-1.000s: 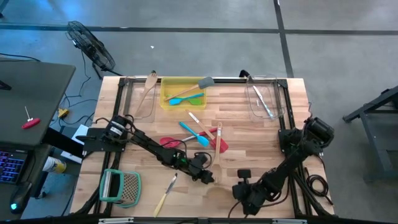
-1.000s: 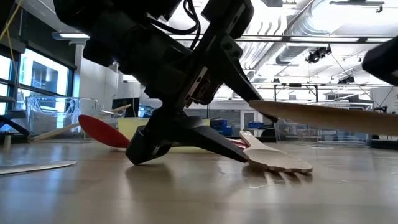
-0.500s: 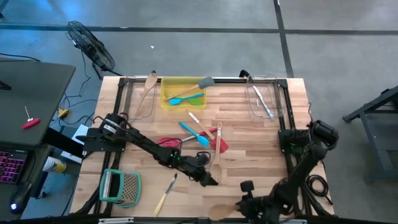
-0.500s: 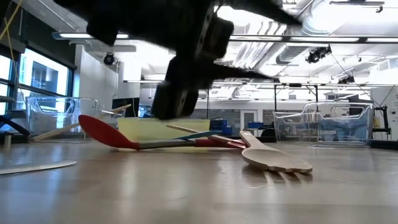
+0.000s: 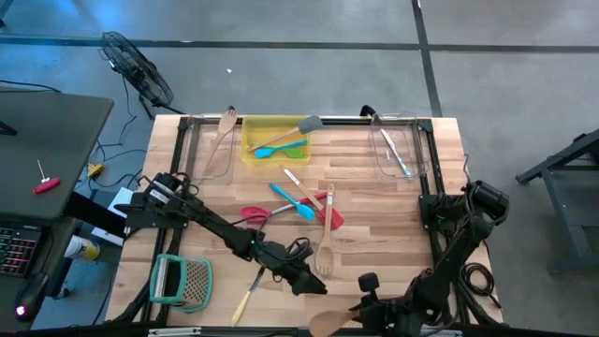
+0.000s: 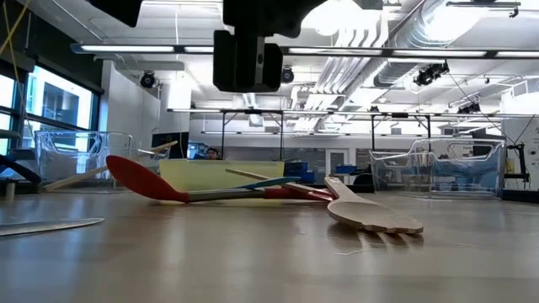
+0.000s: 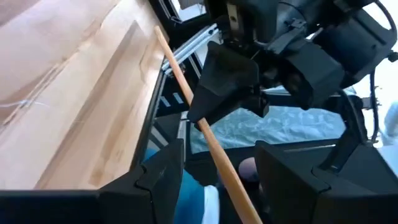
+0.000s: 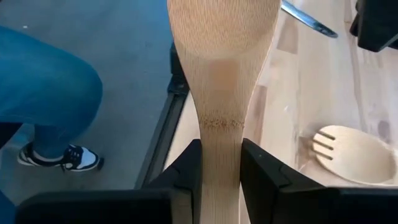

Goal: Pick & Place Kitchen Items
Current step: Put the wooden serving spoon into the left transparent bin

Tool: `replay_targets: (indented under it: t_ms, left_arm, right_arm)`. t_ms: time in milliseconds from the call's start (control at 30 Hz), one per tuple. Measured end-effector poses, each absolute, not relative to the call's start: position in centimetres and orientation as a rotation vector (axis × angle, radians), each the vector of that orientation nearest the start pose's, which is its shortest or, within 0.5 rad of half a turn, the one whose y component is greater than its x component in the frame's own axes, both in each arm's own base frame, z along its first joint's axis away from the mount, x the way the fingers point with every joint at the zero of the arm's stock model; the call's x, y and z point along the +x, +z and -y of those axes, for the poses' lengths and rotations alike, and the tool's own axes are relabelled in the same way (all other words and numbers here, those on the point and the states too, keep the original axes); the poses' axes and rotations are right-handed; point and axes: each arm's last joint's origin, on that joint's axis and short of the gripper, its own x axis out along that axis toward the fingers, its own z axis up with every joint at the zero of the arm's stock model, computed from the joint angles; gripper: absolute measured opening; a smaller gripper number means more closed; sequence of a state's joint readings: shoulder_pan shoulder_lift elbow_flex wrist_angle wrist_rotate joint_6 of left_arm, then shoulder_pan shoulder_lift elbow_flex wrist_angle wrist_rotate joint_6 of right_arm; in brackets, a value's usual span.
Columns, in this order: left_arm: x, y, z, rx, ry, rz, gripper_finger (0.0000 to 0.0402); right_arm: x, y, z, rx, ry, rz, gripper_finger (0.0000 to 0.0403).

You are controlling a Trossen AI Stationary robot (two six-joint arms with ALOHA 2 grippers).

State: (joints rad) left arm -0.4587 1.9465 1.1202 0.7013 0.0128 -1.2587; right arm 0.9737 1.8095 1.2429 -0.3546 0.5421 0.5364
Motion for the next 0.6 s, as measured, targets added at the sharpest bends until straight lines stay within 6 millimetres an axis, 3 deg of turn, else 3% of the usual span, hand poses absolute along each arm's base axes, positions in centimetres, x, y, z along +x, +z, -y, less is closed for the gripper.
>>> replay_targets:
  t_ms: [600]
  left_arm:
    - [35.9, 19.8, 22.4, -1.04, -0.394, -0.381, 0.0193]
  right_arm:
    - [22.9, 20.4, -29.6, -0.166, 0.165, -0.765, 0.0067]
